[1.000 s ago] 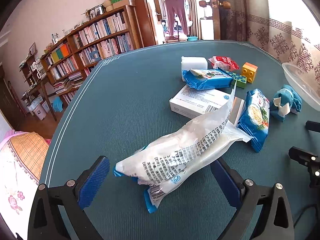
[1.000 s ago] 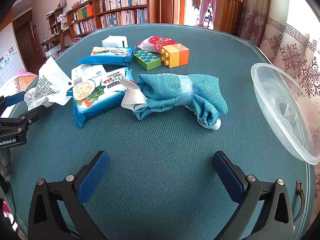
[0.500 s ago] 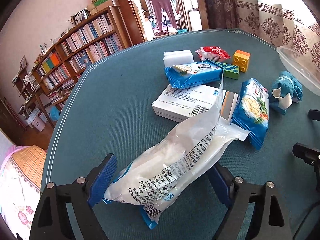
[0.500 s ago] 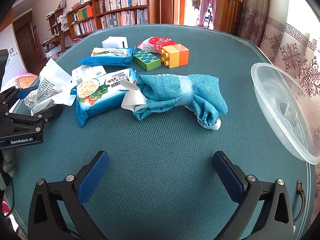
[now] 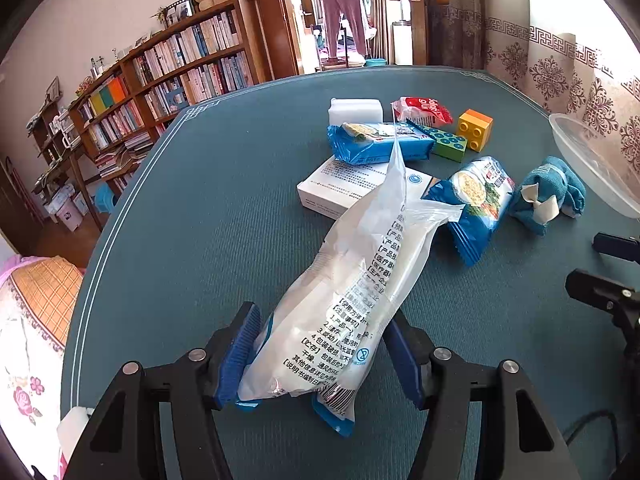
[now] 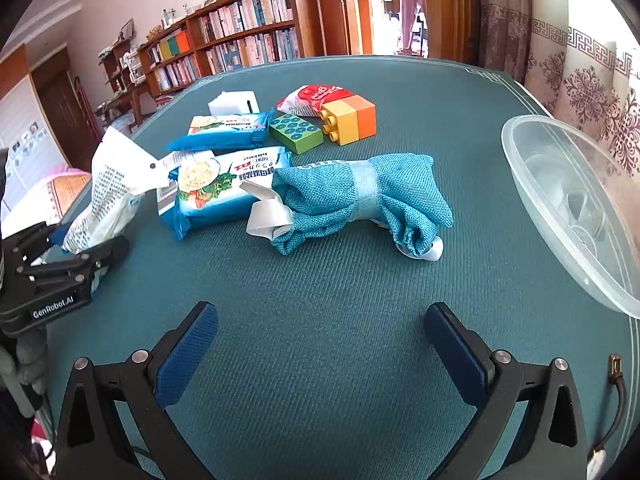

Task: Organize objects
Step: 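Grasp the white plastic bag with the left gripper while the right gripper grasps the teal cloth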

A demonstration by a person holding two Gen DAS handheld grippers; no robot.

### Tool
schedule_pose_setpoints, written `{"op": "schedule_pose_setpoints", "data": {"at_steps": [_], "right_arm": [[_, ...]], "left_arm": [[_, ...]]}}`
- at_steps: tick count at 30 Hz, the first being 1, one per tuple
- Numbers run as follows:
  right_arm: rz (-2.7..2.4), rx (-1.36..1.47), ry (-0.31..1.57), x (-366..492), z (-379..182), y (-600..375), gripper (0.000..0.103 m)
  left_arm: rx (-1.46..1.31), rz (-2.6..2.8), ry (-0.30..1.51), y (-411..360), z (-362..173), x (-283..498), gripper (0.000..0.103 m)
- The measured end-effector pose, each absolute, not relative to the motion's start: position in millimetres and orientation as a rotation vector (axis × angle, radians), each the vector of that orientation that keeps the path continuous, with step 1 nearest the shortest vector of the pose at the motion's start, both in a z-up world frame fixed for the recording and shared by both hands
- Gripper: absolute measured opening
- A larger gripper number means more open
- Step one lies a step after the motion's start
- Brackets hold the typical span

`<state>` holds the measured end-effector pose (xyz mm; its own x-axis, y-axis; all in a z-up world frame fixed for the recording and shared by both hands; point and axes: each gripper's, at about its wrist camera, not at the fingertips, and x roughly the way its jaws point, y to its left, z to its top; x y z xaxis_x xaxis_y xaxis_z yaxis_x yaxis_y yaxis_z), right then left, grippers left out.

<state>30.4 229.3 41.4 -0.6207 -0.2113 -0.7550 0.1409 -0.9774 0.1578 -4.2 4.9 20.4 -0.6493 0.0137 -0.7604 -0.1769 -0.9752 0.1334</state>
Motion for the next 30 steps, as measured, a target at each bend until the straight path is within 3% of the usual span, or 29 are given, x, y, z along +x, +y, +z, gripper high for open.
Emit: {"op": "schedule_pose_setpoints", "data": {"at_steps": [8,16,28,30], "right_arm": [[-2.542,1.287,-0.528,5.1,49.4,253.9,0.102],[-2.607,1.305,-0.680,-34.2,55.0,258.6,0.088],[-2.751,1.350,-0.437,-65.0,53.4,229.9,0.084],[-2.751,1.336,-0.390,-65.1,53.1,225.2,0.075]], "left_arm": [[-1.292,2.739,0.203,-2.2,22.2,3.4,0.065],[-1.277,2.739,0.166,-8.6,20.7,7.3,0.065],[-1.297,2.711,0.130,-8.0,8.4,-0.2,0.066],[-1.298,2.708,0.119,-9.6,8.4,-0.7,0.065]]}}
